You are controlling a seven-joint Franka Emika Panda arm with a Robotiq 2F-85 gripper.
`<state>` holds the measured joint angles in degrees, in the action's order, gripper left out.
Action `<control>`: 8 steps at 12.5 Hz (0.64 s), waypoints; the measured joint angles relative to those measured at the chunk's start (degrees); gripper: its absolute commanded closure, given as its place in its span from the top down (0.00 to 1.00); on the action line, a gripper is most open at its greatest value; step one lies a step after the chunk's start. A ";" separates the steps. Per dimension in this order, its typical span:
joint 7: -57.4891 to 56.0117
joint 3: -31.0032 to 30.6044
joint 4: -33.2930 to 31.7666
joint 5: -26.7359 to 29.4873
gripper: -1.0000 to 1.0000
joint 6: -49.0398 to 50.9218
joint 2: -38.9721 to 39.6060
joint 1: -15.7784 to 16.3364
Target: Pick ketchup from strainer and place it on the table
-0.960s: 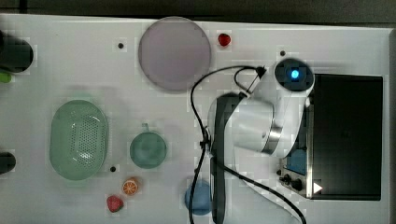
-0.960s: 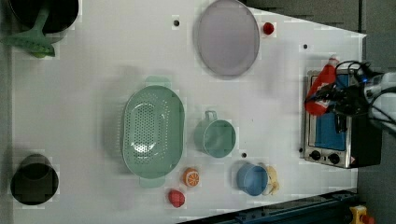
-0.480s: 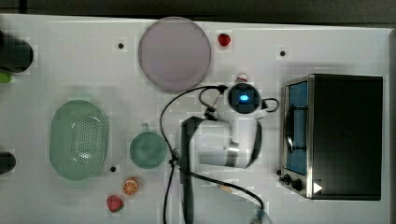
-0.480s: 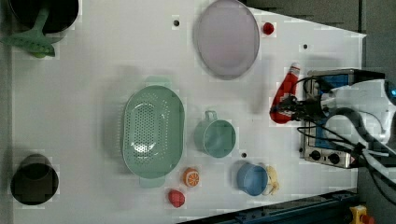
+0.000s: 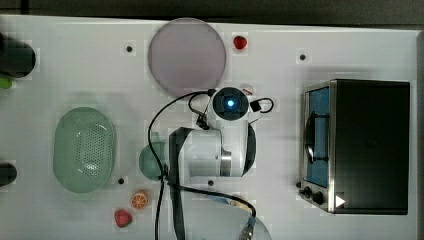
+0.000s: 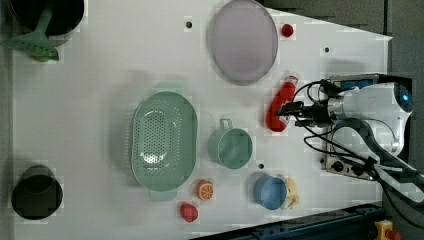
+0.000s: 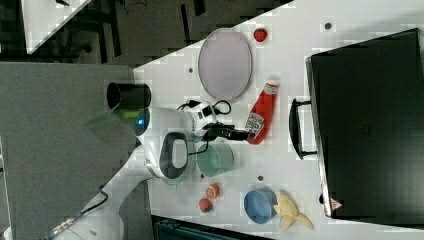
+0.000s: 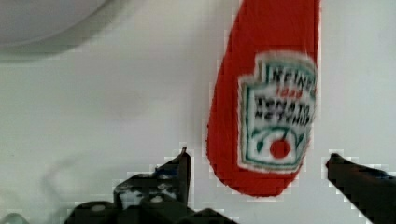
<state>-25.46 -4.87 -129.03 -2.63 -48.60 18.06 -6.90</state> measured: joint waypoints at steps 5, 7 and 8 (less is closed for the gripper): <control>1.89 0.62 11.53 -0.31 1.00 9.29 -5.29 -0.73; 6.48 0.83 19.70 0.11 1.00 17.40 -7.01 -1.07; 8.56 0.83 23.67 0.06 1.00 21.01 -7.76 -1.18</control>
<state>-16.90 -4.05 -105.36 -2.57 -27.58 10.30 -8.08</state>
